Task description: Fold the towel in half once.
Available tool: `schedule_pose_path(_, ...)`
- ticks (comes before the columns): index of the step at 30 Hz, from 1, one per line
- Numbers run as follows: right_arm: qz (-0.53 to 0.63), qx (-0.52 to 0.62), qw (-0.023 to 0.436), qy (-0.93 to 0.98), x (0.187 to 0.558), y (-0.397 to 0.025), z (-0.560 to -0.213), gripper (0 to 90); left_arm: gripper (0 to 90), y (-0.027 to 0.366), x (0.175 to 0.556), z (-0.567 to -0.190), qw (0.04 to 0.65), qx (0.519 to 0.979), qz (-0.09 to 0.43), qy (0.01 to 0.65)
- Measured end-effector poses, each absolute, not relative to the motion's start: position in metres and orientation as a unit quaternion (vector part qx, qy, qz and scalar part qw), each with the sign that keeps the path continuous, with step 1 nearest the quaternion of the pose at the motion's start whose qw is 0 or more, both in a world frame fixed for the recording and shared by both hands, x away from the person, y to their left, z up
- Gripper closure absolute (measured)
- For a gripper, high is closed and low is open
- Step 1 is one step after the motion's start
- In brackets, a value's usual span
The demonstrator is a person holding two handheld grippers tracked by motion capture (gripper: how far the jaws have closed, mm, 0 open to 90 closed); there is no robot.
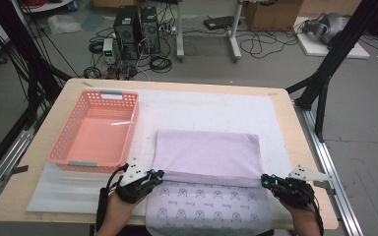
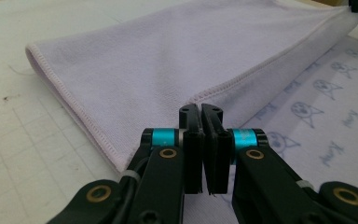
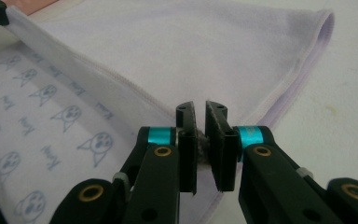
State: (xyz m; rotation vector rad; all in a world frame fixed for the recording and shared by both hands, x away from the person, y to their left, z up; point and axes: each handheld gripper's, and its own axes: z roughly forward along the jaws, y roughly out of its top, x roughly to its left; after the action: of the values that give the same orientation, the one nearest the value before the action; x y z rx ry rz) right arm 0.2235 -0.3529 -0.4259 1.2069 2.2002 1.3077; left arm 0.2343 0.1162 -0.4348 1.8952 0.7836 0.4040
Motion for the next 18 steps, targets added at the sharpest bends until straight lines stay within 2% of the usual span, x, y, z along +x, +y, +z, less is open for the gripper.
schedule_pose_path(13, 0.427, 0.401, 0.15, 0.796, 0.183, -0.35, -0.427, 82.6, 83.4, 0.133, 0.203, -0.441, 0.492, 0.8, 0.125, 0.319)
schedule_pose_path(14, 0.423, 0.4, 0.146, 0.8, 0.18, -0.35, -0.428, 82.5, 79.7, 0.136, 0.202, -0.442, 0.49, 0.8, 0.12, 0.325)
schedule_pose_path(16, 0.417, 0.397, 0.142, 0.806, 0.175, -0.352, -0.429, 80.9, 62.1, 0.141, 0.203, -0.444, 0.495, 0.792, 0.112, 0.341)
schedule_pose_path(18, 0.408, 0.391, 0.141, 0.813, 0.172, -0.354, -0.43, 71.7, 52.1, 0.144, 0.207, -0.442, 0.502, 0.78, 0.117, 0.353)
